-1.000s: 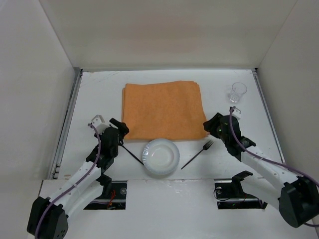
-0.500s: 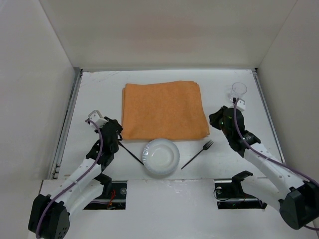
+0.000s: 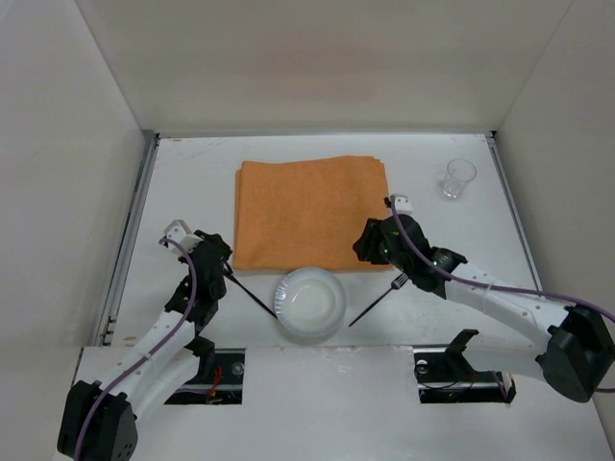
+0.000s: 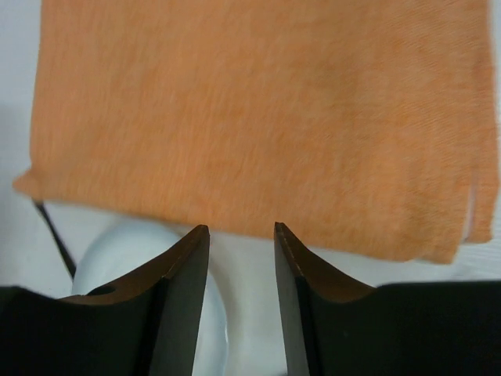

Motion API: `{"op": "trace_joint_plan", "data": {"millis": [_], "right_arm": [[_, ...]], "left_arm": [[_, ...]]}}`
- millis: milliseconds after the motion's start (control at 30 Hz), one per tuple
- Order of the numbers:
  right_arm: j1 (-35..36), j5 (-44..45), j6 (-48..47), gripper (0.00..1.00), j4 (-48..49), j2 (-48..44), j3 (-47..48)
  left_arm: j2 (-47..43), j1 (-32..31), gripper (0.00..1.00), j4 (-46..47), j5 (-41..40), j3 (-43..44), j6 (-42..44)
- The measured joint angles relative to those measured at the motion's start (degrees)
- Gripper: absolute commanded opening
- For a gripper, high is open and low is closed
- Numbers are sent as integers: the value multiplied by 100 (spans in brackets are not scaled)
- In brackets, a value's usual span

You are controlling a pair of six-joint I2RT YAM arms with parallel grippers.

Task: Set the dinner table for one person

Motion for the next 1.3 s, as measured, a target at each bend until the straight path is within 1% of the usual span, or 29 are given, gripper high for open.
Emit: {"op": "trace_joint_plan", "data": {"millis": [133, 267, 367, 467, 633, 800, 1033, 1067, 1100, 1233, 1300], "right_arm": [[525, -551, -68, 59, 118, -448, -474], [713, -1147, -4, 66, 498, -584, -1025], [717, -1515, 46, 68, 868, -358, -1283], [715, -1755, 87, 68, 1169, -35, -1340], [713, -2120, 114, 68, 1620, 605, -1340], [713, -2288, 190, 65, 1982, 916, -1384], [708, -2472, 323, 53, 2544, 1491, -1473], [697, -2500, 367, 48, 2640, 1556, -1506], [680, -2522, 389, 41, 2747, 1600, -1528], [612, -2693, 555, 20, 3086, 1762, -1626], [531, -2881, 739, 14, 3285, 1781, -1670]], "left_arm": [[-57, 13, 27, 35, 26, -46, -33], [-48, 13, 30, 232, 103, -83, -48], [-57, 20, 32, 365, 179, -179, -57], [-125, 44, 35, 411, 203, -271, -76], [-142, 151, 44, 527, 221, -317, -125], [-33, 184, 47, 595, 236, -319, -188], [33, 205, 48, 656, 236, -323, -223], [28, 205, 48, 660, 236, -328, -223], [28, 208, 48, 664, 234, -334, -225], [26, 205, 48, 684, 234, -352, -227], [24, 205, 49, 697, 232, -374, -227]]}}
